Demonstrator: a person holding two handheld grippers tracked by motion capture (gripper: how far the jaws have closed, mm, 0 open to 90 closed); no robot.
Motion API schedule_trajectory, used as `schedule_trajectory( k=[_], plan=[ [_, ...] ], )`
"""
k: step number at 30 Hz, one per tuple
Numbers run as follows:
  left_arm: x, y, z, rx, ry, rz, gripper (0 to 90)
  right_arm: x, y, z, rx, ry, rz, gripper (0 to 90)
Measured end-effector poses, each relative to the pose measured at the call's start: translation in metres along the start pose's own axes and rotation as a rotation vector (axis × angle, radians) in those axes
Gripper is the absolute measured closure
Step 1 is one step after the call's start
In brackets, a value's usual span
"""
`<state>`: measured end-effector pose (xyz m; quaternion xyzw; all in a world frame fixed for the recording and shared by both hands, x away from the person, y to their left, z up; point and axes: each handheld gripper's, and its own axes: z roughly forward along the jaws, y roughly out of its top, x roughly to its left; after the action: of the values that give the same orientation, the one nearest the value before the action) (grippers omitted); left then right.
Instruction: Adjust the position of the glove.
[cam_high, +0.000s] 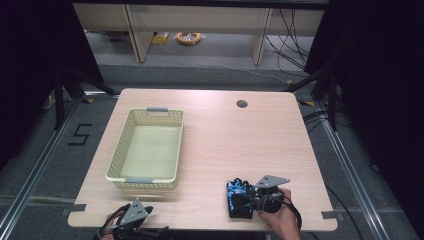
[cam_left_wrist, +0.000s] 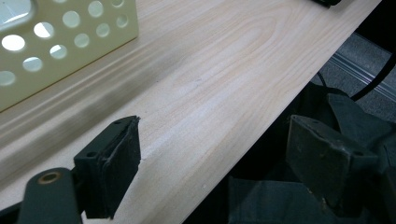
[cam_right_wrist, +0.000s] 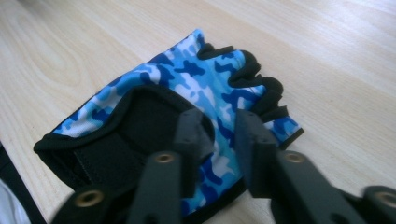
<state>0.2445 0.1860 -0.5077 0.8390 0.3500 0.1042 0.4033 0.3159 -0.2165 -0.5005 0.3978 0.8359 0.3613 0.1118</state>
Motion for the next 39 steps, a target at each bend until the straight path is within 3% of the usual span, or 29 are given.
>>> schedule_trajectory(
  k=[1, 2, 3, 5, 7, 8, 10, 14, 17, 18, 20, 22, 25, 26, 28, 30, 31, 32, 35, 36, 39],
  plan=[
    [-0.001, 0.0, 0.0, 0.003, 0.001, -0.005, 17.1, 0.0, 0.001, -0.002, 0.014, -0.004, 0.002, 64.8],
    [-0.003, 0.0, 0.002, -0.011, -0.007, -0.031, 17.0, 0.0, 0.002, -0.005, -0.013, -0.001, 0.006, 57.2],
    [-0.002, 0.001, 0.002, 0.001, -0.002, -0.015, 17.0, 0.0, 0.002, -0.005, -0.013, -0.001, 0.006, 57.2],
    [-0.006, 0.003, 0.004, -0.011, -0.017, -0.022, 16.9, -0.002, 0.005, -0.008, -0.051, -0.025, 0.018, 49.6],
    [-0.012, 0.007, 0.008, -0.015, -0.039, -0.011, 16.8, -0.005, 0.009, -0.011, -0.071, -0.034, 0.067, 45.5],
    [-0.013, 0.009, 0.01, -0.028, -0.042, 0.034, 16.7, -0.009, 0.01, -0.01, -0.091, -0.036, 0.052, 43.6],
    [-0.021, 0.014, 0.016, -0.02, -0.06, 0.019, 16.6, -0.014, 0.011, -0.011, -0.087, -0.048, 0.074, 41.6],
    [-0.038, 0.028, 0.033, -0.043, -0.102, 0.037, 16.2, -0.02, 0.012, -0.009, -0.054, -0.034, 0.094, 41.0],
    [-0.051, 0.041, 0.046, -0.051, -0.143, 0.081, 16.1, -0.023, 0.013, -0.004, -0.042, -0.02, 0.089, 41.5],
    [-0.059, 0.049, 0.054, -0.04, -0.148, 0.102, 15.9, -0.024, 0.015, -0.003, -0.023, -0.024, 0.084, 42.2],
    [-0.064, 0.052, 0.059, -0.047, -0.151, 0.101, 15.9, -0.026, 0.016, -0.001, -0.025, -0.033, 0.061, 43.0],
    [-0.071, 0.06, 0.069, -0.046, -0.164, 0.137, 15.9, -0.027, 0.018, 0.001, -0.006, -0.005, 0.08, 45.1],
    [-0.083, 0.07, 0.084, -0.049, -0.186, 0.126, 17.6, -0.03, 0.02, 0.005, 0.024, -0.012, 0.069, 47.5],
    [-0.089, 0.078, 0.091, -0.045, -0.189, 0.15, 18.2, -0.03, 0.018, 0.007, 0.028, -0.009, 0.069, 48.0],
    [-0.092, 0.082, 0.095, -0.058, -0.193, 0.156, 19.2, -0.03, 0.018, 0.006, 0.054, -0.002, 0.09, 48.9],
    [-0.095, 0.088, 0.102, -0.071, -0.166, 0.173, 20.6, -0.032, 0.017, 0.007, 0.05, -0.002, 0.089, 48.9],
    [-0.093, 0.091, 0.104, -0.049, -0.158, 0.227, 21.2, -0.031, 0.015, 0.008, 0.051, 0.004, 0.11, 49.7],
    [-0.096, 0.093, 0.11, -0.036, -0.162, 0.201, 22.3, -0.032, 0.014, 0.008, 0.065, 0.004, 0.09, 50.6],
    [-0.1, 0.093, 0.117, -0.045, -0.156, 0.194, 22.9, -0.032, 0.014, 0.009, 0.086, 0.03, 0.105, 51.1],
    [-0.101, 0.094, 0.122, -0.002, -0.152, 0.223, 23.5, -0.03, 0.013, 0.012, 0.045, 0.01, 0.115, 51.3],
    [-0.103, 0.095, 0.128, 0.004, -0.147, 0.235, 25.3, -0.032, 0.013, 0.01, 0.07, 0.006, 0.075, 51.8]
  ],
)
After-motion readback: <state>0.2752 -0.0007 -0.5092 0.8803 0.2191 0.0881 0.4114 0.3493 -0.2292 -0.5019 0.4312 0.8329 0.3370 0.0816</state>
